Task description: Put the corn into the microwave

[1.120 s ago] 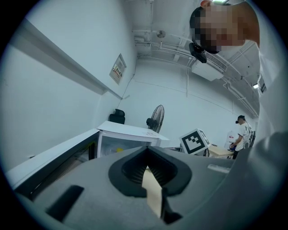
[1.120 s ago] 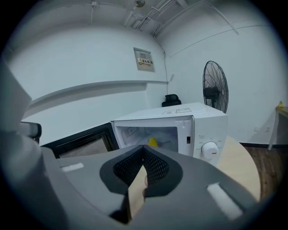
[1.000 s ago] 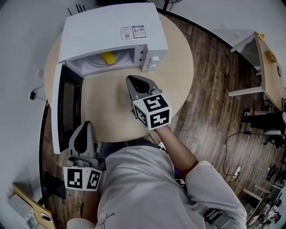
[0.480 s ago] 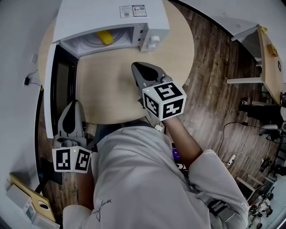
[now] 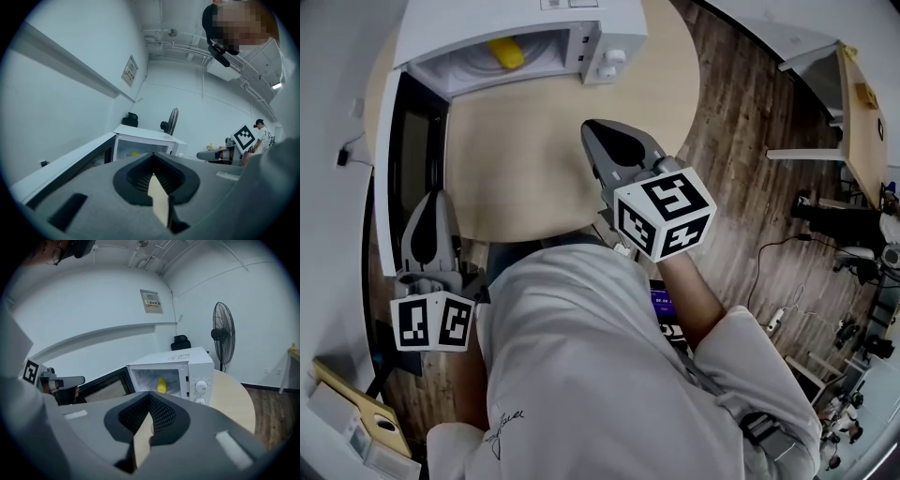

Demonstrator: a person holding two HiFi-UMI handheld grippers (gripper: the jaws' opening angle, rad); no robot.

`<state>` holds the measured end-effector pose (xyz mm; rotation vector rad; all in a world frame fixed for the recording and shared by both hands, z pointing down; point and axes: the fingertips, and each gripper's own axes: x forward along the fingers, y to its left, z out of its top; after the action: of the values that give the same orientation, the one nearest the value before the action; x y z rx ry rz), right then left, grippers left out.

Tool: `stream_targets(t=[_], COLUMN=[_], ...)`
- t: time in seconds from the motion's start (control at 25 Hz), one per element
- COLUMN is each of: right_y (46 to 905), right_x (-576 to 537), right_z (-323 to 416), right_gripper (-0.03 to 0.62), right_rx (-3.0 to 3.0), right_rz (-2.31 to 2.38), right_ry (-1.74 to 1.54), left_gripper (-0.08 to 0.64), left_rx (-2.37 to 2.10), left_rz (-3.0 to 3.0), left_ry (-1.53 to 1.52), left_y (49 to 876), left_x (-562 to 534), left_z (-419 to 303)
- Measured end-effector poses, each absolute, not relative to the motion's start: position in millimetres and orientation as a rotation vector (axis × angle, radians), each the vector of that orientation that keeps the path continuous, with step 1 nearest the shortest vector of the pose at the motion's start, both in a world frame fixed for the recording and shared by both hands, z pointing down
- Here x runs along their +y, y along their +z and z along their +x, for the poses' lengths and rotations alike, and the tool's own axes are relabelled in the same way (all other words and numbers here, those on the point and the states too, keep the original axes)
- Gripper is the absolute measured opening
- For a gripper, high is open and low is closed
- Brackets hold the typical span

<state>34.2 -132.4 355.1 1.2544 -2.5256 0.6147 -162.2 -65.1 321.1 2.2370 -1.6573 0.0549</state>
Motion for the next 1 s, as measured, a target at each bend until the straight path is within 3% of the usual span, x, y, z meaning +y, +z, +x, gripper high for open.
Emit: stream_targets(t=[1.0], right_y=[336.8], right_x=[-106.9], right_z=[54.4], right_gripper=[0.011], right_rx=[-2.547], right_rz=[1.248], right_ry=[0.595], left_gripper=[-0.009], left_rx=[-1.638], left_rz=[2.218], left_ry=[0.069], left_y=[319.3], left_x=[-55.7], left_z=[-150.5])
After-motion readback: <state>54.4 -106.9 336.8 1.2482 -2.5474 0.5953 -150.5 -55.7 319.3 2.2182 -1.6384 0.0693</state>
